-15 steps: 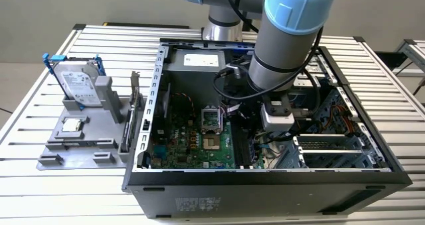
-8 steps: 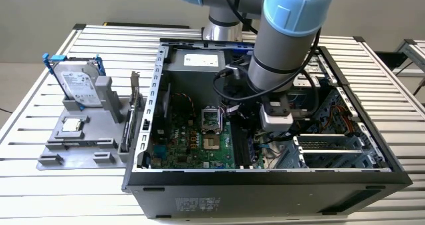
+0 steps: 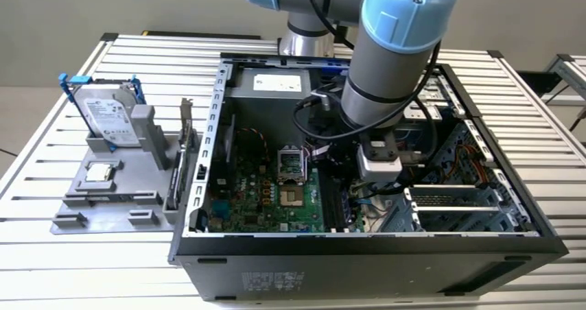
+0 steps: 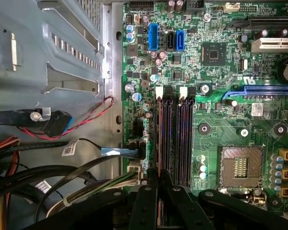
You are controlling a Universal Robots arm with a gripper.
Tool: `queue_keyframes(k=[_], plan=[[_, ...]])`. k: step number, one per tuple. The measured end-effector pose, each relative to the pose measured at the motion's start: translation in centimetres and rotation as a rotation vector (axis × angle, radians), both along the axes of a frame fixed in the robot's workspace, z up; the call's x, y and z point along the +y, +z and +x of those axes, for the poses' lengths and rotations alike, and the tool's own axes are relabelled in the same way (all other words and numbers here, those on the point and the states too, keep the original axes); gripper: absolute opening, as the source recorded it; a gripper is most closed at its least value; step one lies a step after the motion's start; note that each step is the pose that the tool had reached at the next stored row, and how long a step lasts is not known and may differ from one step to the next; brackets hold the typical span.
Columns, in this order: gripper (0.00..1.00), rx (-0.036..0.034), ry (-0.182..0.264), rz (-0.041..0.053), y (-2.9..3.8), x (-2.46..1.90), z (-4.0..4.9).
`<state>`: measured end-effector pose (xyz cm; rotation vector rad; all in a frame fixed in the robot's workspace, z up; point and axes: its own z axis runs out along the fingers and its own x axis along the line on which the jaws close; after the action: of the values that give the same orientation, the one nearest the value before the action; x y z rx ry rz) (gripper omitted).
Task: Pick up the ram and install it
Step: 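Insert the ram into the slot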
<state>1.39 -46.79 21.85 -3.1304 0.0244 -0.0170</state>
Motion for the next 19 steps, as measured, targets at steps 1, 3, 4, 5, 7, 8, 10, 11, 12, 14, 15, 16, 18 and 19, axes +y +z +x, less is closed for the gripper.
queue_keyframes(k=[1, 3, 4, 5, 7, 8, 10, 11, 12, 14, 15, 16, 18, 19], plan=[[0.00, 0.0000, 0.000, -0.0001, -0.01, 0.00, 0.00], [0.00, 0.0000, 0.000, 0.0001, -0.06, 0.00, 0.00], [0.00, 0.0000, 0.000, 0.0000, -0.10, 0.00, 0.00], [0.00, 0.0001, 0.000, -0.0003, -0.13, 0.00, 0.00], [0.00, 0.0001, 0.000, -0.0004, -0.22, 0.00, 0.00], [0.00, 0.0002, 0.000, -0.0006, -0.28, 0.00, 0.00], [0.00, 0.0000, 0.000, -0.0001, -0.48, 0.00, 0.00], [0.00, -0.0004, 0.000, 0.0005, -0.58, 0.02, 0.01], [0.00, -0.0006, 0.000, 0.0029, -0.75, 0.04, 0.00], [0.00, -0.0002, 0.000, 0.0005, -0.75, 0.02, 0.00], [0.00, -0.0001, 0.000, 0.0002, -0.77, 0.01, 0.00], [0.00, 0.0000, 0.000, 0.0001, -0.78, 0.00, 0.00], [0.00, 0.0001, 0.000, -0.0001, -0.80, 0.00, 0.00], [0.00, 0.0000, 0.000, -0.0001, -0.80, 0.00, 0.00]])
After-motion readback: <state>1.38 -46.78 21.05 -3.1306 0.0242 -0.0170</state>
